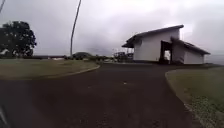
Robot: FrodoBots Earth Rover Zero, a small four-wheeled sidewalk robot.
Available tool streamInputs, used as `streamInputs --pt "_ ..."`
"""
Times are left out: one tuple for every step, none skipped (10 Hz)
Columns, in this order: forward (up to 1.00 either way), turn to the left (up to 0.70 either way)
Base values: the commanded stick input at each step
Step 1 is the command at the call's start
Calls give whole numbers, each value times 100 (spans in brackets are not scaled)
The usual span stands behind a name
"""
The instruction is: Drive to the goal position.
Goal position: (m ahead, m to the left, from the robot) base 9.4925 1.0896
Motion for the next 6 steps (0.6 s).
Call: streamInputs --pt "100 0" --pt "100 0" --pt "100 0" --pt "100 0" --pt "100 0" --pt "100 0"
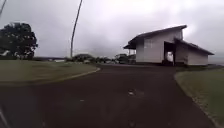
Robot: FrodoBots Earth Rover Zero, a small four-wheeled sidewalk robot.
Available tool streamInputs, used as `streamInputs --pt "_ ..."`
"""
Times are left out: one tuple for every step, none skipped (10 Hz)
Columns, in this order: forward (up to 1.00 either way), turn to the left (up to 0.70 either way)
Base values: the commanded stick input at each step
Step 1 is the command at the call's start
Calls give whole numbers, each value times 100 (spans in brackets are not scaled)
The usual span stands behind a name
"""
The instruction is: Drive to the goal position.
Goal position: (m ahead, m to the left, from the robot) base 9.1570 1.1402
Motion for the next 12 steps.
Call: streamInputs --pt "100 0" --pt "100 -31" --pt "100 -36" --pt "100 -40" --pt "100 -30" --pt "100 -20" --pt "100 -1" --pt "100 0" --pt "100 0" --pt "100 0" --pt "100 0" --pt "100 0"
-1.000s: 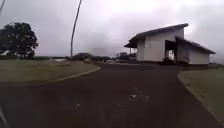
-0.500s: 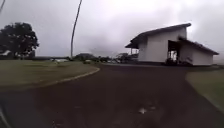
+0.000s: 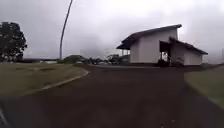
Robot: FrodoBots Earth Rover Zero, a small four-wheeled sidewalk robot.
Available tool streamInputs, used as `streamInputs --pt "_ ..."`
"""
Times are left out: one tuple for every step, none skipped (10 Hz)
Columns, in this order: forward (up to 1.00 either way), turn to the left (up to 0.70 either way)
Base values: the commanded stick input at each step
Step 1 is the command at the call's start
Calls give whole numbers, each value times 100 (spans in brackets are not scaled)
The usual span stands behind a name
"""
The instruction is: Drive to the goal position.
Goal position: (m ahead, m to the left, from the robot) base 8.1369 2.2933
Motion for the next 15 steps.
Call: streamInputs --pt "100 0" --pt "100 0" --pt "100 0" --pt "100 0" --pt "100 0" --pt "100 0" --pt "100 0" --pt "100 0" --pt "100 0" --pt "100 1" --pt "100 13" --pt "100 24" --pt "100 26" --pt "100 20" --pt "100 14"
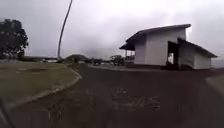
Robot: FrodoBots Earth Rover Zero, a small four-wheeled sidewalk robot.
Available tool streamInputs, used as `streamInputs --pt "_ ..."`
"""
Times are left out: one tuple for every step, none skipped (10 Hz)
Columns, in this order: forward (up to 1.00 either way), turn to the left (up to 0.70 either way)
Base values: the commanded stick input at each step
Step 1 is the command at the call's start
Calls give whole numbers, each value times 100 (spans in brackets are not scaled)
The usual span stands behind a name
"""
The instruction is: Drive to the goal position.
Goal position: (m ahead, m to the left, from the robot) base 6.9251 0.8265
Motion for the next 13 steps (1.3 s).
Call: streamInputs --pt "100 8" --pt "100 2" --pt "100 0" --pt "100 0" --pt "100 0" --pt "100 0" --pt "100 0" --pt "100 0" --pt "100 0" --pt "100 33" --pt "100 40" --pt "100 40" --pt "100 40"
